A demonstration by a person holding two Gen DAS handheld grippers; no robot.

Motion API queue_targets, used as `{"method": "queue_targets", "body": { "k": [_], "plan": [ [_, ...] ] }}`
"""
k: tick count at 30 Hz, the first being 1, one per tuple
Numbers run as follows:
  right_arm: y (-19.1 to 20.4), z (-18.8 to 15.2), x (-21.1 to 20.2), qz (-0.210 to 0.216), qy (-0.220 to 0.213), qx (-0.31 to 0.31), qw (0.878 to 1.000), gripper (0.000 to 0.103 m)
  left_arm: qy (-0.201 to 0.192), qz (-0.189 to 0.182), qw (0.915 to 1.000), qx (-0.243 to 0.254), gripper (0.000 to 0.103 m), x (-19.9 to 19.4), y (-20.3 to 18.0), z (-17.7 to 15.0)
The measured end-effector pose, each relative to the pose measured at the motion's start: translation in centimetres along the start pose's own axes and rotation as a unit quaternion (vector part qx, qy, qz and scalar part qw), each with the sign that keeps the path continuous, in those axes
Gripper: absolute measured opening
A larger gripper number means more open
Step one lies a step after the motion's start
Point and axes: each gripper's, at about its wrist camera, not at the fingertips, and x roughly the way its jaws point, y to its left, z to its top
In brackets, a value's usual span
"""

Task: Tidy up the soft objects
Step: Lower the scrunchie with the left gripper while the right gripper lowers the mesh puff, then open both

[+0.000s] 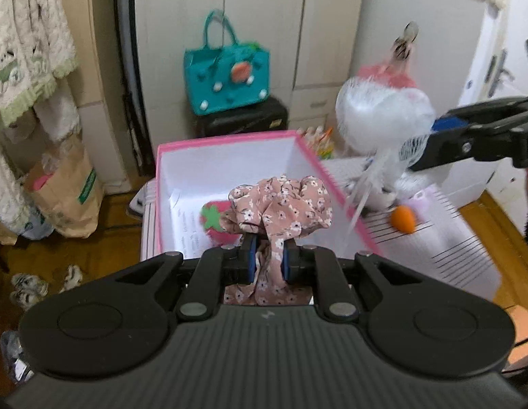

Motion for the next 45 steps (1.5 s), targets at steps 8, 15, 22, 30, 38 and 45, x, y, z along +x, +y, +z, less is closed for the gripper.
{"method": "queue_targets", "body": {
  "k": [8, 15, 22, 30, 38, 45],
  "plan": [
    [-2.0, -0.9, 6.4, -0.074, 0.048, -0.04, 0.995, 0.038, 0.089, 0.019, 0.9953, 0.033, 0.014, 6.2, 0.4, 1.4],
    [-3.0, -1.6, 9.6, -0.136, 0.079, -0.108, 0.982, 0.038, 0.101, 0.057, 0.9924, 0.041, 0.015, 8.0, 1.3, 1.6],
    [-2.0, -1.6, 11.2, -0.124, 0.11, -0.188, 0.968, 0.038, 0.139, 0.047, 0.9874, 0.059, 0.016, 9.3, 1.5, 1.9],
    [-1.4, -2.0, 14.6, -0.148, 0.152, -0.253, 0.944, 0.039, 0.146, 0.061, 0.9868, 0.034, 0.018, 10.7, 2.4, 2.5],
    [-1.7, -2.5, 15.3, -0.135, 0.177, -0.259, 0.94, 0.044, 0.152, 0.061, 0.9856, 0.041, 0.031, 11.2, 1.9, 2.5],
    [-1.8, -2.7, 14.5, -0.135, 0.164, -0.247, 0.946, 0.05, 0.124, 0.086, 0.9868, 0.059, 0.052, 9.5, 1.1, 2.3]
  ]
}}
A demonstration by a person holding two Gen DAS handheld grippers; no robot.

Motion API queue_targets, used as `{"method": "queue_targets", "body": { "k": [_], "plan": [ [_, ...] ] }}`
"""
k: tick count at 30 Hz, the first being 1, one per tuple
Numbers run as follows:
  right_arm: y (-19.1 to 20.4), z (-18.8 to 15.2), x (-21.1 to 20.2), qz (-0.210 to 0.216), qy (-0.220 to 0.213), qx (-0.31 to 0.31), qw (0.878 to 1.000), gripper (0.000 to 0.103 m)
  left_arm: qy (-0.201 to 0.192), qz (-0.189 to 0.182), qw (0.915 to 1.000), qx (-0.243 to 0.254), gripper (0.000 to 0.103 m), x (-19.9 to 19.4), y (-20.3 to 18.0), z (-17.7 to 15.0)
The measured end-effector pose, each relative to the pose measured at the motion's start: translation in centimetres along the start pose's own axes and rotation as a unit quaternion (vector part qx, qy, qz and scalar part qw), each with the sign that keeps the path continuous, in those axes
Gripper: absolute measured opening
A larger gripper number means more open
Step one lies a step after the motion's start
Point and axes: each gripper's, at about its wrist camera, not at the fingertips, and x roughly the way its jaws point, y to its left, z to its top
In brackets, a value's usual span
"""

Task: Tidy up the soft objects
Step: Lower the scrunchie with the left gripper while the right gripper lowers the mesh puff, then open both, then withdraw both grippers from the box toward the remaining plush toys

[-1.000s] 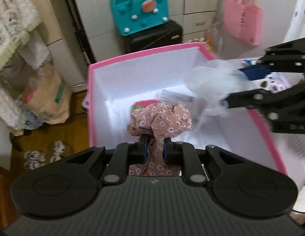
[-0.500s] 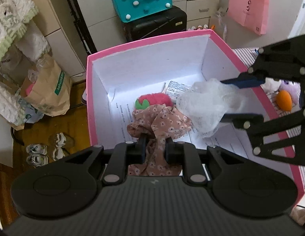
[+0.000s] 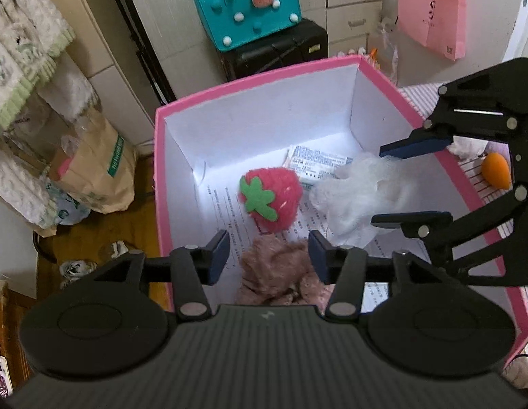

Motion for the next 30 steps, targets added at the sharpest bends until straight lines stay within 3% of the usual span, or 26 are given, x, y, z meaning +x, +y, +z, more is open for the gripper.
{"method": "queue_targets", "body": {
  "k": [15, 24, 30],
  "plan": [
    [-0.6, -1.6, -6.6, 0.048, -0.036, 0.109, 0.992, 0.051, -0.028, 0.004, 0.9996, 0.005, 0.06, -6.6, -1.0, -2.5],
    [0.8, -2.1, -11.4, 0.067, -0.047, 0.134, 0.988, 0.053, -0.062, 0.018, 0.9975, 0.03, 0.067, -11.9, -2.7, -4.2],
    [2.1, -2.7, -14.6, 0.08, -0.056, 0.141, 0.985, 0.054, -0.064, 0.008, 0.9969, 0.044, 0.071, -14.4, -4.0, -5.4]
  ]
}}
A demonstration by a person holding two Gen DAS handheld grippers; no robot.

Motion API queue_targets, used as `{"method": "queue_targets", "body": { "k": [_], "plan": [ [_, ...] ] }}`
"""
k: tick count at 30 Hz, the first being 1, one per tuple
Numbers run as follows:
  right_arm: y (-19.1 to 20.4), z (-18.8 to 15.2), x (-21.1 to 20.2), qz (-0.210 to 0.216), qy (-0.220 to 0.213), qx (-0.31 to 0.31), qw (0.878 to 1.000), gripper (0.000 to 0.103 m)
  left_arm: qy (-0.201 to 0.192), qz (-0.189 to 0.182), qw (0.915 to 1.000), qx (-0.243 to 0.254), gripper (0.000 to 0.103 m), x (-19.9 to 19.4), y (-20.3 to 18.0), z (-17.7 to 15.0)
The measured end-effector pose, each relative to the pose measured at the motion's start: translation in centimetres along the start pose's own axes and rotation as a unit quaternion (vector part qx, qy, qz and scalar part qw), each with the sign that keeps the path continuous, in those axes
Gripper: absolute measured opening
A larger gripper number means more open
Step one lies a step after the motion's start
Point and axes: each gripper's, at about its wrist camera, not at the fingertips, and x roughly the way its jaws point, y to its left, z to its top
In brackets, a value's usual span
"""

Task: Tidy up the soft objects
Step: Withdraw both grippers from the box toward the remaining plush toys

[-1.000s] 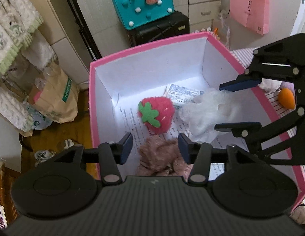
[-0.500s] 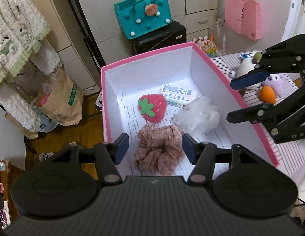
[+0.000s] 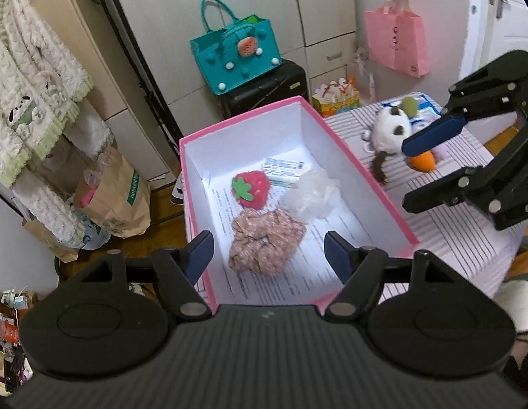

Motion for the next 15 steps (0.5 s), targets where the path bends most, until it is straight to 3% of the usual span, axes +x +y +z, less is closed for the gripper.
{"method": "queue_targets", "body": {
  "k": [15],
  "plan": [
    [2.1, -3.9, -5.6, -0.013, -0.011, 0.002, 1.0, 0.057, -0.01, -0.006, 0.9995, 0.03, 0.072, -3.9, -3.4, -2.3]
  ]
}}
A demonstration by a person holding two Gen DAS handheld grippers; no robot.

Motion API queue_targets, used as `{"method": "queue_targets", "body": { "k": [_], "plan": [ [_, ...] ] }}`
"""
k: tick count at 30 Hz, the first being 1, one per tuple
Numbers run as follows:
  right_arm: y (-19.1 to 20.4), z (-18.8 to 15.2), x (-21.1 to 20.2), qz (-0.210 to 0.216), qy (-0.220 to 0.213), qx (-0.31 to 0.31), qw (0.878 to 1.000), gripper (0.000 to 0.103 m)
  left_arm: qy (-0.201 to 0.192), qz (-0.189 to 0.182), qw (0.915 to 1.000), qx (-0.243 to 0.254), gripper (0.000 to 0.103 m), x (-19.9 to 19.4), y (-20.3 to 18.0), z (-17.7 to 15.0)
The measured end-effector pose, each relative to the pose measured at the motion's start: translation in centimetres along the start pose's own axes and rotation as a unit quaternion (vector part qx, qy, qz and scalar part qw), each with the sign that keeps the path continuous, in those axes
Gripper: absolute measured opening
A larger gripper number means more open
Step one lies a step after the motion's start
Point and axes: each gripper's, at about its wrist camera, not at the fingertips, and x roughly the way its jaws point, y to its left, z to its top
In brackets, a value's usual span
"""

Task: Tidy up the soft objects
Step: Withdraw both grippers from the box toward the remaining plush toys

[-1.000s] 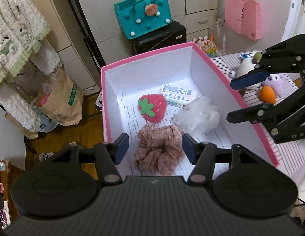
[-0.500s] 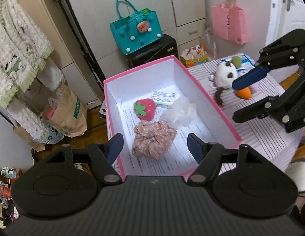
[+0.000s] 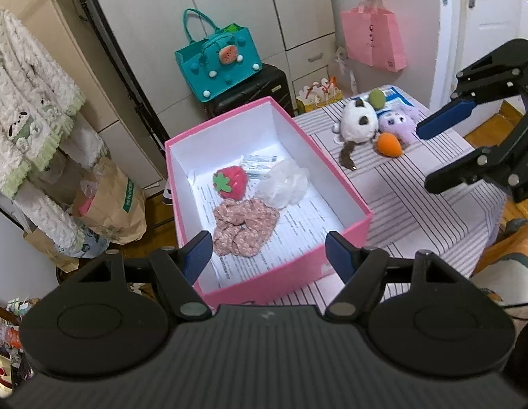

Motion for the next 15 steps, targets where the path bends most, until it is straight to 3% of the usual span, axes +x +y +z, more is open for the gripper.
{"method": "queue_targets", "body": {
  "k": [15],
  "plan": [
    [-0.5, -6.7, -1.7, -0.024, 0.026, 0.024, 0.999, 0.06, 0.009, -0.037, 0.9976, 0.057, 0.073, 0.3, -5.7, -1.4]
  ]
}}
